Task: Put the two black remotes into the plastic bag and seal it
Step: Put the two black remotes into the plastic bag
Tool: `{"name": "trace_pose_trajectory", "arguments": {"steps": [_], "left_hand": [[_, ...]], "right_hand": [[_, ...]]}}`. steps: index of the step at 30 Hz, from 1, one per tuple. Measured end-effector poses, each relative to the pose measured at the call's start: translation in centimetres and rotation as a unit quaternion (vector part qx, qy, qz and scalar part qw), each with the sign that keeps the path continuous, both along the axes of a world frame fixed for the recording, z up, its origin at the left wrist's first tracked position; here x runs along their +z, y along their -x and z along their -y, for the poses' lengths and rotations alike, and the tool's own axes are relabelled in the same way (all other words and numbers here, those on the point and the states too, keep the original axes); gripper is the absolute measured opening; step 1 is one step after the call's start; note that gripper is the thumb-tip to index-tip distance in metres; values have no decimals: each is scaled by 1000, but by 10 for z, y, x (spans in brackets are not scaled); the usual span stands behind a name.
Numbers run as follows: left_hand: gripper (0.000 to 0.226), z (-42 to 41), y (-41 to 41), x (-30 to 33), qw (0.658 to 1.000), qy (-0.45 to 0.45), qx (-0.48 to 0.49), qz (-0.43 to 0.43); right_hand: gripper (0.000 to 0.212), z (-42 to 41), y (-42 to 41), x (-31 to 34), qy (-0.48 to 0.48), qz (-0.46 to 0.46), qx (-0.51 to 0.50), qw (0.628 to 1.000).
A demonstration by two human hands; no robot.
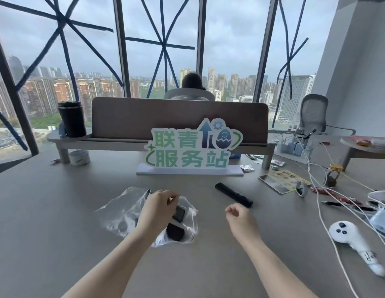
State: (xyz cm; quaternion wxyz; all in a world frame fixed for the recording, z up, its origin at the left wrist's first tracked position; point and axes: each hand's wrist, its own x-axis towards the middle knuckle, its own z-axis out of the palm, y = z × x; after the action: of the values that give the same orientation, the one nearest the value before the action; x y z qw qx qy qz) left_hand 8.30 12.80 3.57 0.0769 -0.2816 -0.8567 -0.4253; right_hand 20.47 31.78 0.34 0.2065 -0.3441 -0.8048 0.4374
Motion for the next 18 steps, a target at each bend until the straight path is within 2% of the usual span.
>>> {"name": "trace_pose_trajectory", "arguments": {"steps": [3,6,9,14,16,18], "left_hand": [[16,5,-1,-8,999,30,-2,21],[16,8,-3,-14,997,67,1,24],[15,14,-3,-20,997,68,-1,34],[17,18,0,-25,997,73,0,35],[19,16,0,-24,996,75,0,39],[19,13,0,-22,996,79,-2,48]], "right_hand": [[35,-50,-1,-3,-67,59,-75,993],[45,-80,17,-4,-101,136,-51,984],[41,-96,38,-13,-105,183,-45,976],[24,-94,51,-26,-186,196,-67,960],[17,-88,50,-27,-142,181,-35,973],[19,-76,41,-17,16,94,-10,995]]}}
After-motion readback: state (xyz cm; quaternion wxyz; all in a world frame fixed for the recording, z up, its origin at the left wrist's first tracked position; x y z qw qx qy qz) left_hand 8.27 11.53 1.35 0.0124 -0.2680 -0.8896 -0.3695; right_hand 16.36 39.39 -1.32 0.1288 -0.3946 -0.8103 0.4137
